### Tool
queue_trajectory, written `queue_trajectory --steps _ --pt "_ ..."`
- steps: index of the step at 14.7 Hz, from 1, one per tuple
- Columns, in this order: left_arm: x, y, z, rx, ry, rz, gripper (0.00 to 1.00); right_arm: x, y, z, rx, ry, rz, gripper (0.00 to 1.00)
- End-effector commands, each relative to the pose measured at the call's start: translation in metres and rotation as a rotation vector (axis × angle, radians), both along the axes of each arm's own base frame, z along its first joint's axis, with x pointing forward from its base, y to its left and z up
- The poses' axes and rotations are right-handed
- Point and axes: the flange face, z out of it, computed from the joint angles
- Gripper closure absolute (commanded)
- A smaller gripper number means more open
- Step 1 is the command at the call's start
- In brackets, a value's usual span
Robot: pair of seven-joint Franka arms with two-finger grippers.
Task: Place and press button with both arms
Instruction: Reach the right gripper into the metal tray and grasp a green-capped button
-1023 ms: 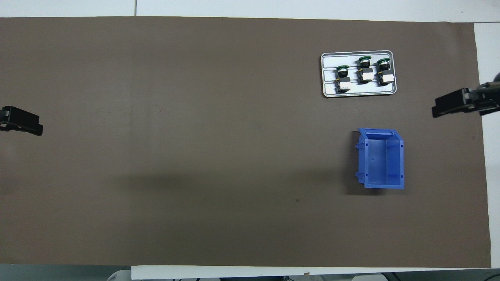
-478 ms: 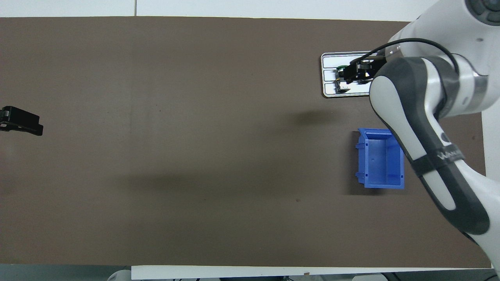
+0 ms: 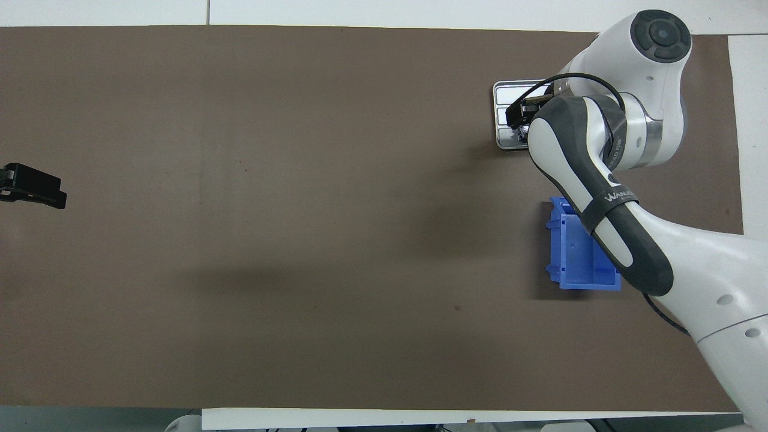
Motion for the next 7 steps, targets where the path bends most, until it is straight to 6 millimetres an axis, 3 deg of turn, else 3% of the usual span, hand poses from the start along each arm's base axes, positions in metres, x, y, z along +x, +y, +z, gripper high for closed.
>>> queue_trajectory --steps 1,7 --pt "-0.006 -0.001 0.002 -0.008 0.005 -0.014 0.0 0.002 -0.005 -0.022 0.012 -0.021 0.041 0.05" --pt "-0.007 -0.001 0.002 -0.008 0.007 -0.014 0.0 -0.008 -0.003 -0.056 0.008 -0.044 0.06 0.1"
